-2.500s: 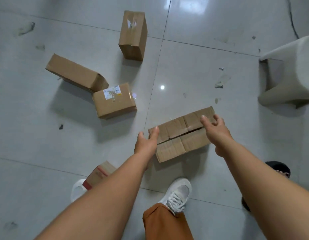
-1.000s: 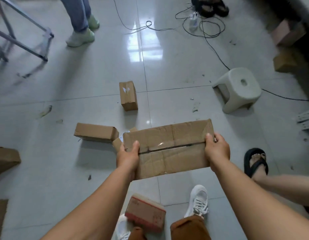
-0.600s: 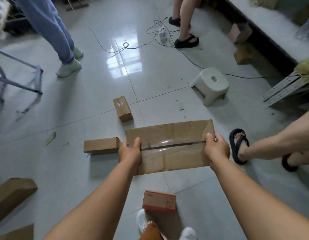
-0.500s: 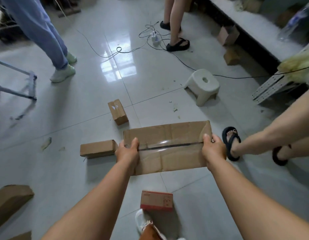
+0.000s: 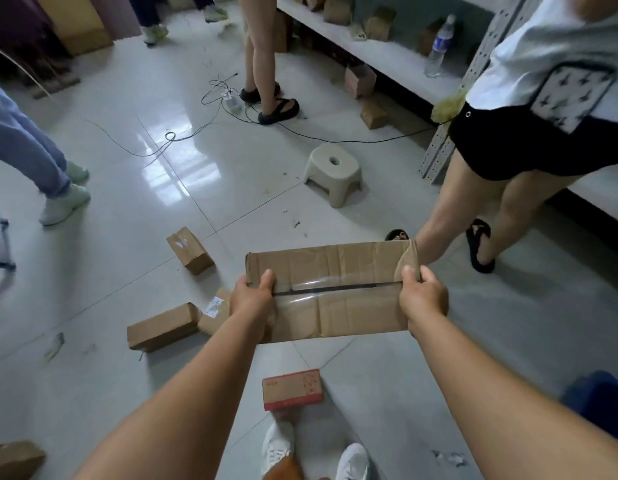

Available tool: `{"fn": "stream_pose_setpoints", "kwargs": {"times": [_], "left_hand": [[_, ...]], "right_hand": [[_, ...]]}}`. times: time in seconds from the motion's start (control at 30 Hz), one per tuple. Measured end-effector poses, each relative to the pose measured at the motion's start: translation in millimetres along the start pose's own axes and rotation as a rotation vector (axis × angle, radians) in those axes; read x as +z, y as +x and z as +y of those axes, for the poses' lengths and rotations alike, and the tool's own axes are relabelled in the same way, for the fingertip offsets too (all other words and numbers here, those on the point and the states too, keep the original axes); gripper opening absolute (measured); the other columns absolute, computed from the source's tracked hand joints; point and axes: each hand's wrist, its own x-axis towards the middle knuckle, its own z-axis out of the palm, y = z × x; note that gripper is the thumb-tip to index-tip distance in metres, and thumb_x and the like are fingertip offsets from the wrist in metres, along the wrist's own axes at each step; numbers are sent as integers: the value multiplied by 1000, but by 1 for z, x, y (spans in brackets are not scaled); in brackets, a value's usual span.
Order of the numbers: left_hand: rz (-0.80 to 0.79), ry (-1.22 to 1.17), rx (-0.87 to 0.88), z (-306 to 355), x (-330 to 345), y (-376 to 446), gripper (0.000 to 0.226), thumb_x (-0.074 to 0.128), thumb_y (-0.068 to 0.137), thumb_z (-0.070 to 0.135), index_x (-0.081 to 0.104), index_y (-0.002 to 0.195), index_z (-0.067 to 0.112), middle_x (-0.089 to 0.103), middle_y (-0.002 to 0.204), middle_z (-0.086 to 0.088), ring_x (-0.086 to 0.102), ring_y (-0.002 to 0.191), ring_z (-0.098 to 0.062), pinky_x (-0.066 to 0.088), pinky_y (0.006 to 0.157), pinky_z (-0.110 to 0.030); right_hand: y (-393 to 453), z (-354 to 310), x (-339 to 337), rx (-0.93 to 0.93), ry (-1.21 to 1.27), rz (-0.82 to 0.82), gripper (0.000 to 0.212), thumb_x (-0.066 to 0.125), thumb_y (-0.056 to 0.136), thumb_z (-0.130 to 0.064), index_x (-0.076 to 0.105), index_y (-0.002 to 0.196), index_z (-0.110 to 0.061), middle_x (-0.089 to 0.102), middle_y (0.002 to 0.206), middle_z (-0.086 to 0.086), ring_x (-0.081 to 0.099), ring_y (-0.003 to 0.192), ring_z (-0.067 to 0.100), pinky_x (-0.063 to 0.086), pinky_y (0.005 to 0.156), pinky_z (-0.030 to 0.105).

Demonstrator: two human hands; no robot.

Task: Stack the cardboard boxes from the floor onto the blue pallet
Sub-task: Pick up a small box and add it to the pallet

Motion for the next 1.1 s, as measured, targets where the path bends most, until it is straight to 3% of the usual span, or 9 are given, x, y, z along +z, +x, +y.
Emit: {"fn": "stream_pose_setpoints", "kwargs": {"times": [0.1,0.2,0.3,0.57,0.7,0.83,0.93,1.0,1.1], "left_hand": [[-62,47,30,7,14,-13,40,55,92,48,53,123,22,62,112,-6,58,100,-31,47,96,-45],[-141,110,99,14,32,-26,38,55,94,43,53,123,19,60,106,-5,55,93,-26,45,85,-36],[-261,180,142,20,53,-41,40,54,94,42,51,125,16,57,101,-5,54,91,-26,44,80,-37],[-542,351,273,21,95,-90,40,52,97,35,50,129,11,54,101,-7,52,92,-25,43,86,-37],[-659,471,356,16,108,-114,40,52,97,36,51,129,12,60,114,-10,56,98,-29,46,93,-38],[-741,605,444,9,126,-146,44,50,96,39,51,131,13,61,121,-12,57,105,-32,46,96,-41],[-815,650,483,-1,142,-172,47,50,95,41,50,135,15,59,126,-11,56,111,-33,44,99,-41],[-861,689,491,-12,154,-192,51,51,95,42,45,140,16,56,130,-12,54,114,-33,42,101,-40],[-928,726,518,-33,168,-228,48,50,98,37,45,139,13,56,118,-12,52,102,-31,38,89,-34]], "right_hand": [[-6,11,-26,47,2,58,41,42,94,-43,58,127,-23,56,123,11,56,102,31,44,78,36],[-15,23,-55,92,35,155,40,42,97,-39,57,128,-19,56,126,12,55,106,31,41,78,35],[-28,37,-86,165,86,262,40,43,99,-34,57,128,-11,54,131,16,54,114,35,39,79,34],[-71,89,-144,324,160,498,40,40,99,-34,55,130,-14,54,130,18,54,111,36,36,77,32],[-100,116,-165,386,213,584,43,39,99,-32,52,134,-13,55,131,18,52,116,37,40,86,37],[-127,142,-187,447,283,663,39,38,97,-34,60,120,-12,62,115,18,57,103,37,45,86,39],[-148,160,-208,488,323,738,33,38,97,-32,61,111,-12,59,108,19,55,106,39,44,85,39],[-161,173,-222,516,339,780,41,37,96,-35,60,119,-10,59,117,21,52,112,40,42,90,41],[-180,197,-240,557,358,872,62,30,85,-46,61,120,-6,61,119,23,53,111,40,43,94,42]]}}
